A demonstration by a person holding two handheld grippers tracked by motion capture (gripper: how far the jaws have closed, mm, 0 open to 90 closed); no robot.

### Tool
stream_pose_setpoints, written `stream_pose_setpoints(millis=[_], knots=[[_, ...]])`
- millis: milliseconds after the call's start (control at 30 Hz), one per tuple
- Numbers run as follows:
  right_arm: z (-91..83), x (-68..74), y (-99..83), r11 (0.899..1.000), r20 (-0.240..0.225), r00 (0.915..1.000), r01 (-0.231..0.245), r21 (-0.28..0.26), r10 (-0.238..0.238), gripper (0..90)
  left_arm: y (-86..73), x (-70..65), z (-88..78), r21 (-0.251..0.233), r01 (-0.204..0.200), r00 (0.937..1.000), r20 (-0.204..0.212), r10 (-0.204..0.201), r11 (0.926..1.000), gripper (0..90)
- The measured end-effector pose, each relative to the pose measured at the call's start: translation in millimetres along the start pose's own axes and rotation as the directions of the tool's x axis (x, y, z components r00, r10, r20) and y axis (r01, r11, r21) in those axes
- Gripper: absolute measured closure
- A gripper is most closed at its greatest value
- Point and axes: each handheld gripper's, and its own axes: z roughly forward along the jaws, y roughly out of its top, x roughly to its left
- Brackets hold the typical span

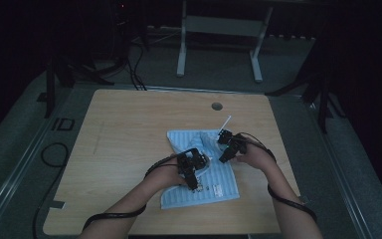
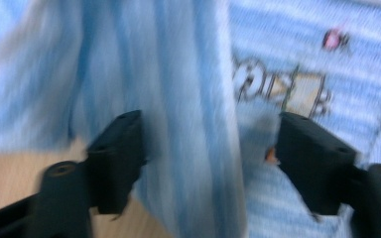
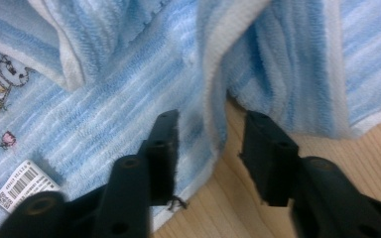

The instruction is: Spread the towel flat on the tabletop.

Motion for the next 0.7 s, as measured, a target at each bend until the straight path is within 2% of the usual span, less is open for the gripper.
stream_pose_setpoints(millis=[33, 67, 100, 133, 167, 233, 300, 367, 433, 467, 567, 700], knots=[[0.0, 0.0, 0.0, 1.000, 0.000, 1.0000, 0.000, 0.000, 0.000, 60.5, 0.0, 0.0, 0.0, 0.000, 0.000, 1.0000, 0.000, 0.000, 1.0000, 33.6], [0.7, 0.3, 0.3, 1.000, -0.005, 1.0000, 0.003, 0.005, -0.003, 66.3, 4.8, -0.8, 3.9, 0.010, -0.014, 0.9997, -0.018, 0.014, 0.9999, 33.6], [1.9, 0.8, 0.5, 1.000, -0.008, 1.0000, 0.006, 0.019, -0.006, 74.3, 6.3, -0.8, 4.9, 0.012, -0.016, 0.9997, -0.021, 0.016, 0.9998, 40.4], [2.4, 0.9, 0.5, 1.000, -0.008, 1.0000, 0.006, 0.023, -0.006, 77.4, 7.7, 0.0, 5.0, 0.000, -0.011, 0.9999, -0.013, 0.011, 0.9999, 40.9], [3.1, 1.1, 0.4, 1.000, -0.010, 0.9999, 0.005, 0.028, -0.005, 81.4, 8.8, 0.7, 4.1, -0.008, -0.012, 0.9999, -0.010, 0.012, 0.9999, 45.3], [3.5, 1.4, 0.0, 0.999, -0.017, 0.9998, 0.010, 0.033, -0.010, 84.9, 10.1, 1.3, 3.1, -0.020, -0.014, 0.9988, -0.048, 0.013, 0.9997, 58.7], [3.3, 1.5, -0.5, 0.999, -0.019, 0.9998, 0.012, 0.032, -0.012, 86.3, 9.7, 2.9, 2.0, -0.028, -0.007, 0.9995, -0.030, 0.006, 0.9996, 70.6], [2.8, 1.4, -1.3, 1.000, -0.018, 0.9998, 0.009, 0.026, -0.008, 87.0, 8.1, 4.9, -1.1, -0.042, -0.001, 0.9991, -0.042, -0.001, 0.9991, 82.4], [2.1, 1.4, -2.1, 1.000, -0.014, 0.9999, 0.007, 0.023, -0.007, 87.2, 6.1, 6.7, -5.2, -0.062, 0.020, 0.9991, -0.037, -0.022, 0.9979, 85.6], [1.9, 1.2, -2.7, 1.000, -0.015, 0.9998, 0.010, 0.022, -0.010, 87.2, 5.0, 7.4, -7.6, -0.065, 0.015, 0.9987, -0.047, -0.018, 0.9978, 86.0], [0.8, 1.8, -4.5, 1.000, -0.012, 0.9999, 0.005, 0.023, -0.004, 87.2, 0.0, 9.8, -14.8, -0.091, 0.036, 0.9968, -0.067, -0.042, 0.9952, 86.5], [-2.6, 2.0, -9.0, 1.000, -0.004, 1.0000, 0.002, 0.018, -0.002, 87.2, -9.5, 14.2, -22.7, -0.108, 0.047, 0.9953, -0.079, -0.056, 0.9930, 86.5]])
